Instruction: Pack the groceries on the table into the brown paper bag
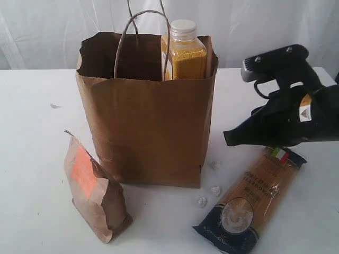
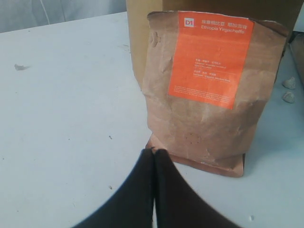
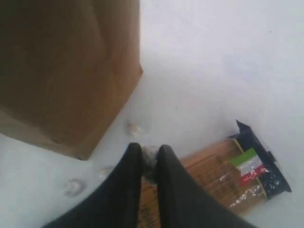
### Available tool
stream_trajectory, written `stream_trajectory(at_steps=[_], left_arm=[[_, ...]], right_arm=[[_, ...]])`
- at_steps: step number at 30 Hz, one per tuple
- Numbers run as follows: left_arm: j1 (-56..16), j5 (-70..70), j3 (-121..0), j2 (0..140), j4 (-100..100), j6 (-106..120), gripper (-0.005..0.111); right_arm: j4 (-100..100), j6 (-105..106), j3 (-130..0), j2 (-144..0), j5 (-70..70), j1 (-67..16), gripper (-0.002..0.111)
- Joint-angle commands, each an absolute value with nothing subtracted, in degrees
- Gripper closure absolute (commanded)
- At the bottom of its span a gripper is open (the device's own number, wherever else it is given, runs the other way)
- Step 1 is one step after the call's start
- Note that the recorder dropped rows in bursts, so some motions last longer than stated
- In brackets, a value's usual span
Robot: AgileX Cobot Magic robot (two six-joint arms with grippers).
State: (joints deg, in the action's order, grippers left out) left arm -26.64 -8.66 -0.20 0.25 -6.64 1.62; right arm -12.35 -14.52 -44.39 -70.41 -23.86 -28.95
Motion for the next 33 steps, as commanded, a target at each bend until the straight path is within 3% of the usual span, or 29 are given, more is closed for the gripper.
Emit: stream_trajectory(at_steps=[1,9,22,33], left_arm=[[-26.5,-8.5,0.0,0.0,-6.8,1.8,0.107],[-26.5,-8.5,0.0,0.0,-6.8,1.8,0.107],[-26.5,-8.5,0.0,0.0,-6.8,1.8,0.107],[-26.5,-8.5,0.0,0.0,-6.8,1.8,0.107]], right_arm=[[-4.1,-7.7,-45.0,-59.5,-24.9,-28.6,0.108],[21.6,15.9,-60.5,-51.5,-36.7,-28.6,0.108],[25.6,24.1,-82.2,-70.7,-40.6,-36.1,0.108],[25.3,24.1,-96.9,-87.3,-45.7,-37.3,0.108]])
